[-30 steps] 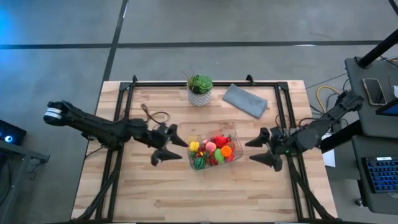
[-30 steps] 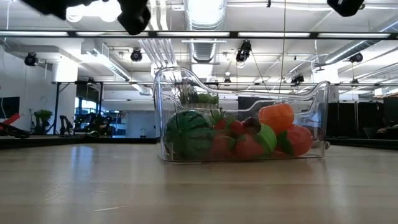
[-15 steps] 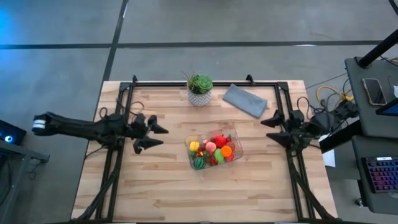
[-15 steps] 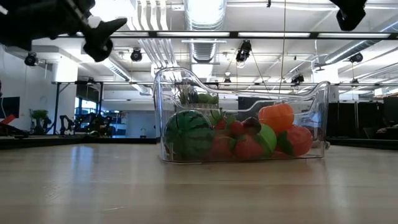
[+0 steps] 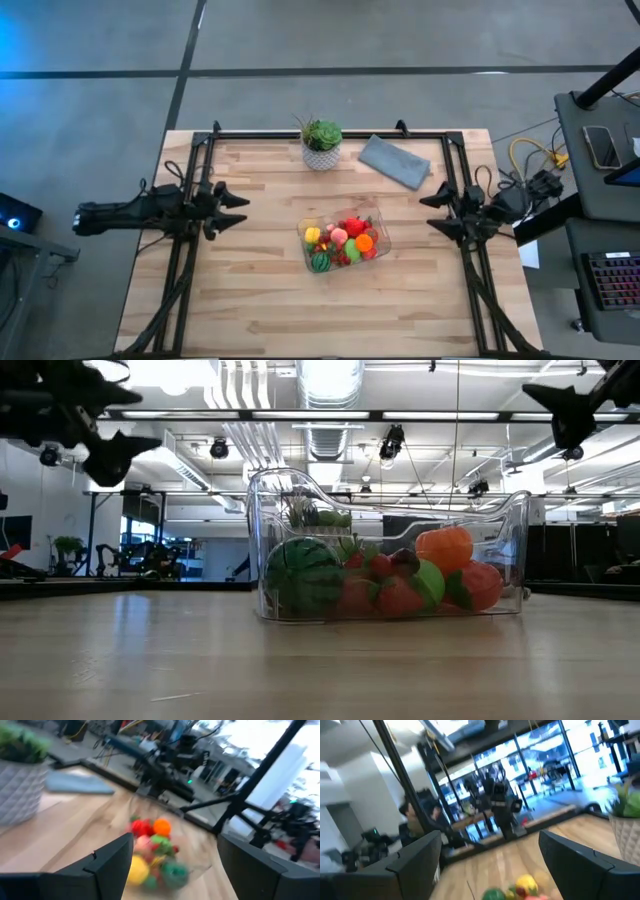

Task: Pick and placing Produce into tupperware
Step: Return to Home Position

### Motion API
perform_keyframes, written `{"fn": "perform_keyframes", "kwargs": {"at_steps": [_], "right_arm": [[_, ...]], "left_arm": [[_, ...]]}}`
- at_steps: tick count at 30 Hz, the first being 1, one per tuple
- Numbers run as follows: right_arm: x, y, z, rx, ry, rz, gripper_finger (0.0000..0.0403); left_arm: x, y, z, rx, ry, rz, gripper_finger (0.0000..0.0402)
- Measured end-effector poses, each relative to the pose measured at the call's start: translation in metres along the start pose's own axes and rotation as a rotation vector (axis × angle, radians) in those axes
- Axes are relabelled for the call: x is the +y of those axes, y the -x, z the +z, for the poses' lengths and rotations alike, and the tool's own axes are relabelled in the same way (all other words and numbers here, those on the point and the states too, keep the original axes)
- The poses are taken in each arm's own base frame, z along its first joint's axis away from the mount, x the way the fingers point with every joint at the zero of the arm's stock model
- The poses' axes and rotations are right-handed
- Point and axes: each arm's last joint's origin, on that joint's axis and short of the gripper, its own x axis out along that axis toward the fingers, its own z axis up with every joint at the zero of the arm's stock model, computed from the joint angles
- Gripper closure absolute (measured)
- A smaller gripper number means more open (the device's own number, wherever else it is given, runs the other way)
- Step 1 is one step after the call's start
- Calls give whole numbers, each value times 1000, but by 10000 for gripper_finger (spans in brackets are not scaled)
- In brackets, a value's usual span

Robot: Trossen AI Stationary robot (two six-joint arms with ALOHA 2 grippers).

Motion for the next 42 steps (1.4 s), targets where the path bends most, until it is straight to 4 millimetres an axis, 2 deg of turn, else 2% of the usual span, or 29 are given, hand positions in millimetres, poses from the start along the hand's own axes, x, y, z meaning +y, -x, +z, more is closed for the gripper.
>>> {"fn": "perform_keyframes", "kwargs": {"at_steps": [4,9,11,14,20,27,42], "right_arm": [[-3,-1,-12,21,1,-6,76],[-5,-3,-23,-5,11,-1,76],[-7,-3,-30,-19,20,1,76],[-10,-4,-40,-11,11,-9,76],[-12,-4,-41,-4,6,-60,76],[-12,-4,-41,0,14,-60,76],[-12,-4,-42,8,19,-62,76]], "left_arm": [[6,8,-7,23,4,64,127],[11,3,-12,20,35,147,127],[17,1,-22,25,69,190,127],[20,0,-26,4,102,190,127],[21,-1,-26,-31,67,249,127],[24,-5,-29,35,-128,296,127],[26,-12,-34,86,-136,319,127]]}}
